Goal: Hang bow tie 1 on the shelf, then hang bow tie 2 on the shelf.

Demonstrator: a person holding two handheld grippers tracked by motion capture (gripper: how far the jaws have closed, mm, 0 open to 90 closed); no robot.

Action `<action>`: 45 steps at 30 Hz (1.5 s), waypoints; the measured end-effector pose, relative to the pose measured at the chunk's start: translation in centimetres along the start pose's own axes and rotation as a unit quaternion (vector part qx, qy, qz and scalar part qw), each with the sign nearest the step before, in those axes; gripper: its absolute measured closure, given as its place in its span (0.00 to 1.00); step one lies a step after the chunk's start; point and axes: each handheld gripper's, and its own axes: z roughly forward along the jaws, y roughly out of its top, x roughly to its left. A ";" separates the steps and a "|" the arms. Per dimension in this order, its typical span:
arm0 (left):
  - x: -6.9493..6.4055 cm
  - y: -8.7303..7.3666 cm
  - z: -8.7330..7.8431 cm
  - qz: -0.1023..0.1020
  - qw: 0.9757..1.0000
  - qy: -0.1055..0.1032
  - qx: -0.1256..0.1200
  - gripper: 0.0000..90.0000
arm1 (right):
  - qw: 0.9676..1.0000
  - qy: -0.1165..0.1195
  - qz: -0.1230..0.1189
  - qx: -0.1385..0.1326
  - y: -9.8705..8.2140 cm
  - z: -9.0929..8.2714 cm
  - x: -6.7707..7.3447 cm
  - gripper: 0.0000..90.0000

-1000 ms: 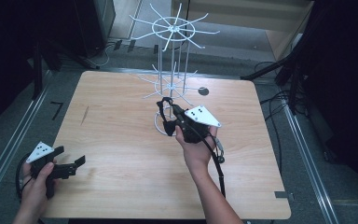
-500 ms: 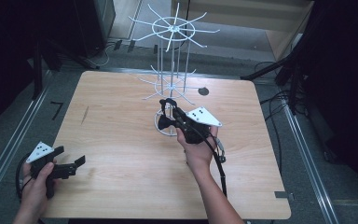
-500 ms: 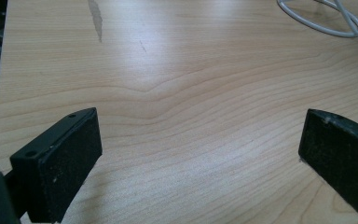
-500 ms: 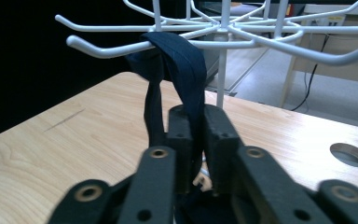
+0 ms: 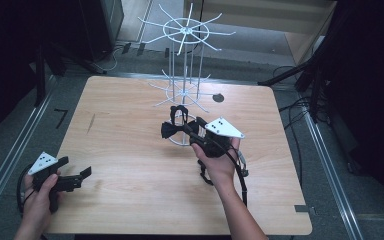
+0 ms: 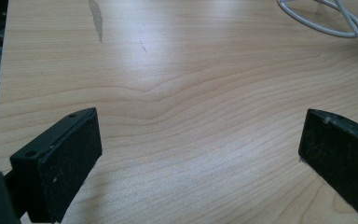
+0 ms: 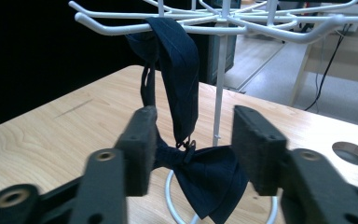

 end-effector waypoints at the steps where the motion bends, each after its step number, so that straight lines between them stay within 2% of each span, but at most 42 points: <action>1: 0.0 0.0 0.0 0.000 1.000 0.000 0.000 0.00 | 1.000 0.001 -0.002 0.000 -0.1 -0.1 0.0 0.50; 2: 0.0 0.0 0.0 0.000 1.000 0.000 0.001 0.00 | 1.000 0.001 -0.002 0.000 -0.1 -0.1 0.0 0.50; 6: 0.0 0.0 -0.1 0.000 1.000 0.000 0.000 0.00 | 1.000 0.006 -0.004 -0.003 -0.7 -0.8 -0.2 0.40; 9: 0.0 0.0 -0.1 -0.001 1.000 0.000 0.000 0.00 | 1.000 0.004 -0.004 -0.002 -1.0 -1.1 -0.3 0.38; 20: 0.0 0.0 0.0 -0.001 1.000 0.001 0.003 0.00 | 1.000 0.014 -0.011 0.020 -3.2 -3.3 -1.4 0.19; 23: 0.0 0.0 0.0 -0.002 1.000 0.003 0.000 0.00 | 1.000 0.013 -0.009 0.022 -3.7 -3.6 -1.6 0.18; 26: 0.0 0.0 0.0 -0.003 1.000 0.002 0.001 0.00 | 1.000 0.015 0.007 0.024 -4.3 -4.2 -2.1 0.18; 36: 0.0 0.0 0.0 0.000 1.000 0.002 0.003 0.00 | 0.999 -0.012 0.027 0.038 -6.0 -5.9 -3.8 0.18; 39: -0.1 0.0 0.0 0.001 1.000 0.002 0.002 0.00 | 0.998 -0.025 0.039 0.045 -6.5 -6.4 -4.4 0.19; 42: -0.1 0.0 0.0 0.001 1.000 0.003 0.000 0.00 | 0.995 -0.045 0.066 0.055 -7.2 -6.7 -5.4 0.21; 45: -0.1 0.0 0.0 0.000 1.000 0.003 0.000 0.00 | 0.994 -0.050 0.071 0.060 -7.6 -6.7 -5.7 0.23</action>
